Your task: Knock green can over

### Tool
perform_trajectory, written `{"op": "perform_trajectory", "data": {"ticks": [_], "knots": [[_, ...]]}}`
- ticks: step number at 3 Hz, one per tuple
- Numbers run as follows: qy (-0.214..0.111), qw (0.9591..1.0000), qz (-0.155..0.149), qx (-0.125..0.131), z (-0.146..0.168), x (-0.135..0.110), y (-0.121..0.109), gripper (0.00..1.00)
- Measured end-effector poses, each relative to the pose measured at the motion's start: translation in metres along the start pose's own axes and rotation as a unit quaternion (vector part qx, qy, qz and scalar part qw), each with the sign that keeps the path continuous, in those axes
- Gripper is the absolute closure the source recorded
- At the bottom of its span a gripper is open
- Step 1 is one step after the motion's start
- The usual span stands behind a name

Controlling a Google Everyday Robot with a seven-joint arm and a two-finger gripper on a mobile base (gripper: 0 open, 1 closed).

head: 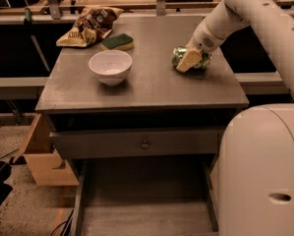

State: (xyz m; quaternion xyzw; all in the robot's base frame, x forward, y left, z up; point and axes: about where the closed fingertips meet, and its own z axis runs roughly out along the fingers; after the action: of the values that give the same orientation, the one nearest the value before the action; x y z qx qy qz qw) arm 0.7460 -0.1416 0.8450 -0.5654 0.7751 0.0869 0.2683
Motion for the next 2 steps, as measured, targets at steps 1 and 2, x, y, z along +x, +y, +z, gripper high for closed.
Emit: {"op": "perform_trajectory", "data": {"ticks": [1, 2], "knots": [[0.0, 1.0, 0.0, -0.002, 0.0016, -0.0005, 0.0003, 0.37], [0.0, 1.0, 0.0, -0.002, 0.0011, -0.0008, 0.0002, 0.14]]}}
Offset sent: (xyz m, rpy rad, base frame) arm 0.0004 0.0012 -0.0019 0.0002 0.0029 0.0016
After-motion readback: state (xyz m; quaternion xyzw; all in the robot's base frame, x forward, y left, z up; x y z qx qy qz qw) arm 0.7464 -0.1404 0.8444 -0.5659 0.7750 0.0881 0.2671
